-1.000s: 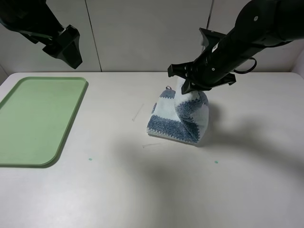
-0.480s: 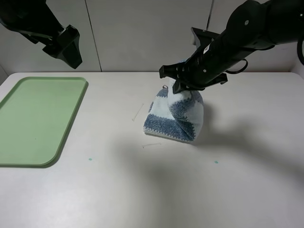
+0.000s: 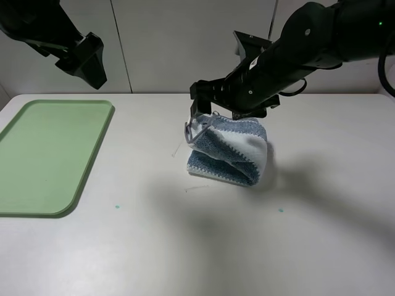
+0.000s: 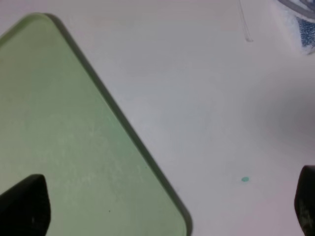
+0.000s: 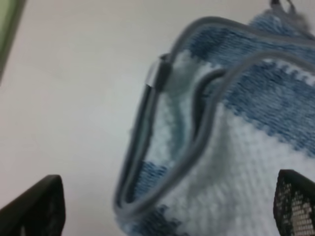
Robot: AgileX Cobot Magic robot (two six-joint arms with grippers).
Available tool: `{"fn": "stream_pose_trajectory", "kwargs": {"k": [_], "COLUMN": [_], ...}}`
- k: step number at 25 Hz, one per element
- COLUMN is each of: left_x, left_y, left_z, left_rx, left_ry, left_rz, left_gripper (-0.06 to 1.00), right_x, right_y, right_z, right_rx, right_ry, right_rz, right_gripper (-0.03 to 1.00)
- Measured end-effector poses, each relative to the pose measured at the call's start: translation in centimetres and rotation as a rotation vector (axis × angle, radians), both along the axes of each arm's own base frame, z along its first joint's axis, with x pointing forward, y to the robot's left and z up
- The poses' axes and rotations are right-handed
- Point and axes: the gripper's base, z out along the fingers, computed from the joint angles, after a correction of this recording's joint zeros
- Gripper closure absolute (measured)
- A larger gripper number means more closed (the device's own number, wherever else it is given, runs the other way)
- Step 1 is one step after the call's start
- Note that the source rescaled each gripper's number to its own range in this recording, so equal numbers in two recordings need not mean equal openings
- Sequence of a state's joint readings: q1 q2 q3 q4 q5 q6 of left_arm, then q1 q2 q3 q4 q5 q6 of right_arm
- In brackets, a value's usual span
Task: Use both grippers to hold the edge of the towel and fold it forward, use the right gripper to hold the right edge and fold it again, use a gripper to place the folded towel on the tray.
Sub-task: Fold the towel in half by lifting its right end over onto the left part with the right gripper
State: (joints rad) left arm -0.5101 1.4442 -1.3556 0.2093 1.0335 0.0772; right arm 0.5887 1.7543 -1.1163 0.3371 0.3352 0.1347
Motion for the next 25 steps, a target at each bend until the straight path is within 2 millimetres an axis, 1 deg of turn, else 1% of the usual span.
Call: {"fn": "stream_pose_trajectory", "kwargs": {"k": [8, 14, 16, 19, 25], "left_x": [0.0, 0.0, 0.0, 0.0, 0.0], "left_y": [0.0, 0.0, 0.0, 0.0, 0.0], "left_z": [0.0, 0.0, 0.0, 0.0, 0.0], "left_rx": [0.000, 0.000, 0.000, 0.000, 0.000], "left_ry": [0.000, 0.000, 0.000, 0.000, 0.000], "left_rz": [0.000, 0.000, 0.000, 0.000, 0.000], "left_gripper": [-0.05, -0.05, -0.05, -0.05, -0.05], "right_x": [-0.6, -1.0, -1.2, -1.5, -2.7], "right_y": [1.0, 1.0, 0.8, 0.4, -0.7], "right_z": [0.1, 0.2, 0.6, 1.5, 4.2], "right_rx": [0.021, -0.003, -0.026, -0.073, -0.143], "right_ry": [-0.004, 0.008, -0.002, -0.043, -0.120], "right_rz": [0.016, 0.042, 0.063, 0.111, 0.199], "right_gripper": [0.04, 0.04, 0.04, -0.01, -0.03]}}
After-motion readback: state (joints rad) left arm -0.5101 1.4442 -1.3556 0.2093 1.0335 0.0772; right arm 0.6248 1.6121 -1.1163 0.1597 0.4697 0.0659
